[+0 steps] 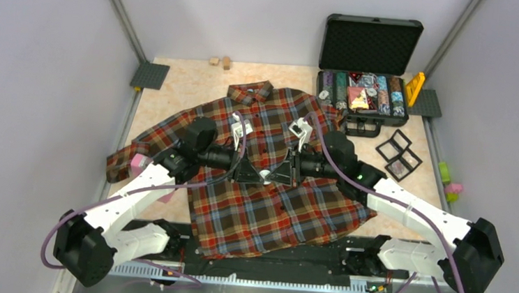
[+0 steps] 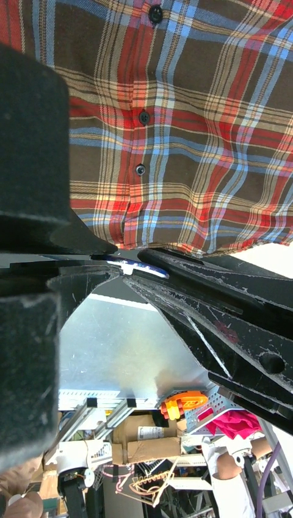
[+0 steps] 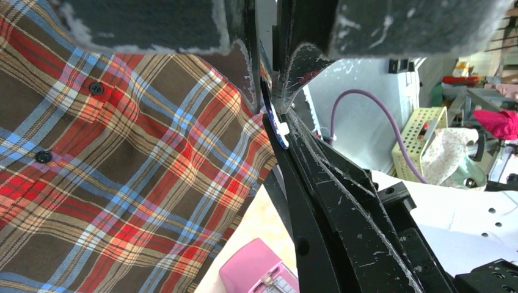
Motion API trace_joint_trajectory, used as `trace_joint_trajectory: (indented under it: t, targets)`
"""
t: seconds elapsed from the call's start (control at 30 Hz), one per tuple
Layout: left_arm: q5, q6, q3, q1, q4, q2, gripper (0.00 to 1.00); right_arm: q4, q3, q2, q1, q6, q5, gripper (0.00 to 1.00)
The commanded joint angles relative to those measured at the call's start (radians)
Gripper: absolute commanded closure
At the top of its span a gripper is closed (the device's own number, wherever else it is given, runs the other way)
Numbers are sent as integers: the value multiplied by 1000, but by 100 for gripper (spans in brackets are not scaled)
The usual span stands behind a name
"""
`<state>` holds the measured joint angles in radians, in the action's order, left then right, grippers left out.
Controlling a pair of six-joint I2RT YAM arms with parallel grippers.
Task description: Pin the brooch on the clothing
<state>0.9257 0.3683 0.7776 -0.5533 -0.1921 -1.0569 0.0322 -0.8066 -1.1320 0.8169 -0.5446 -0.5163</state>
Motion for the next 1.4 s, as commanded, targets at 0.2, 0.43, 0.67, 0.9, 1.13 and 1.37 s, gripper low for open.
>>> trace_joint_trajectory:
  t: [0.2, 0.43, 0.67, 0.9, 1.13, 1.37]
  targets:
    - [99, 38, 32, -27, 153, -12, 100, -55, -13, 26, 26, 46, 6, 88]
    - [101, 44, 33, -17, 151, -20, 100, -59, 0, 56, 26, 43, 8, 83]
    - [76, 32, 33, -15, 137, -17, 100, -82, 12, 130, 26, 17, 112, 67]
    - [-8, 12, 39, 0, 95, -13, 100, -50, 2, 232, 26, 13, 220, 39]
    - [-401, -23, 132, 78, -99, -32, 100, 230, -157, 152, 26, 88, 500, 36]
    - [-690, 18, 254, 205, -156, -133, 100, 250, -295, -104, 25, 130, 562, 35]
